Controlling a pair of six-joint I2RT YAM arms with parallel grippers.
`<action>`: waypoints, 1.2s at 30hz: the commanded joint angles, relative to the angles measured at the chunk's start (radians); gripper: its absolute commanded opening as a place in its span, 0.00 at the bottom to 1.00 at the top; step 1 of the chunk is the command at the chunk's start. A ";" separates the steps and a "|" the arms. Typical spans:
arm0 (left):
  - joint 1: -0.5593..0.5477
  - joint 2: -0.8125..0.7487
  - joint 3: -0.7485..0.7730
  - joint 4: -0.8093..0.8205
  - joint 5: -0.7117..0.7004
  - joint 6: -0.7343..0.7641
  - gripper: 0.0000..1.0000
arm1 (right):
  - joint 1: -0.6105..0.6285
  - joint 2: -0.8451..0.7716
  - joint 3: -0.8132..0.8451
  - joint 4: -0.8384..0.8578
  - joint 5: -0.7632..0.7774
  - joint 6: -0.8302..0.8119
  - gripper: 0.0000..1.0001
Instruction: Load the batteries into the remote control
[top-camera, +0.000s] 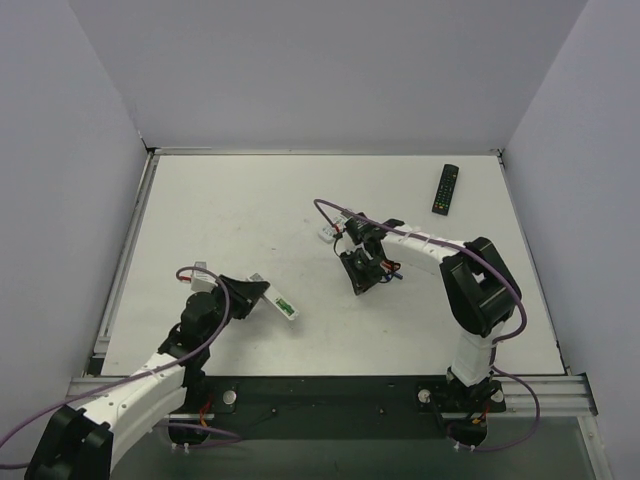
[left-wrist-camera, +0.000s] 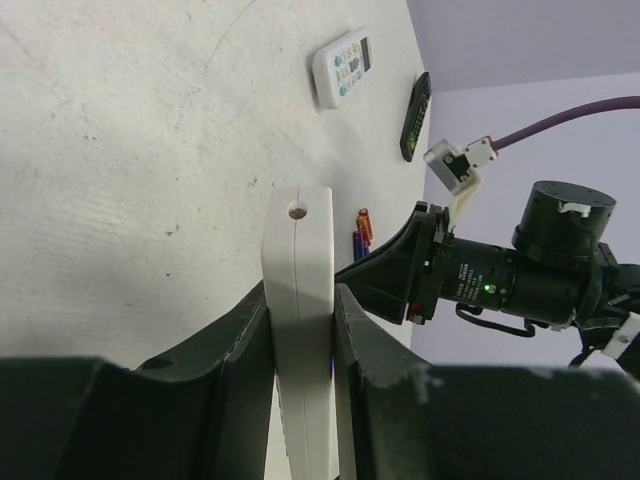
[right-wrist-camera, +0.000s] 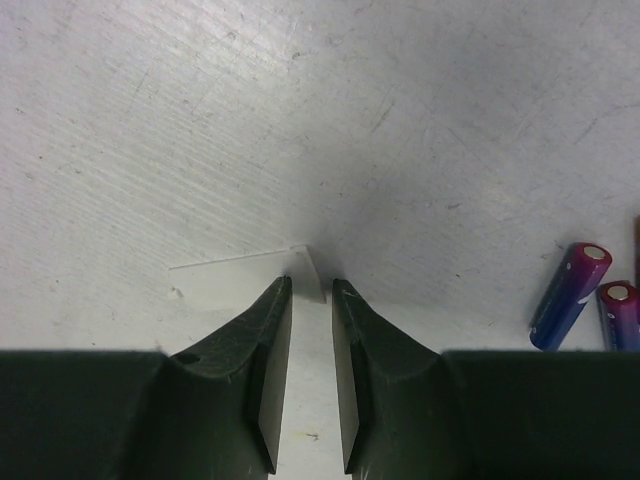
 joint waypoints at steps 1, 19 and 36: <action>0.002 0.092 0.031 0.153 0.025 0.015 0.00 | 0.016 0.034 0.022 -0.050 0.026 -0.026 0.18; -0.054 0.754 0.235 0.528 0.066 0.123 0.01 | 0.016 -0.082 -0.029 -0.057 0.109 0.000 0.00; -0.061 0.819 0.288 0.218 0.002 0.180 0.75 | 0.010 -0.111 -0.040 -0.043 0.074 0.020 0.00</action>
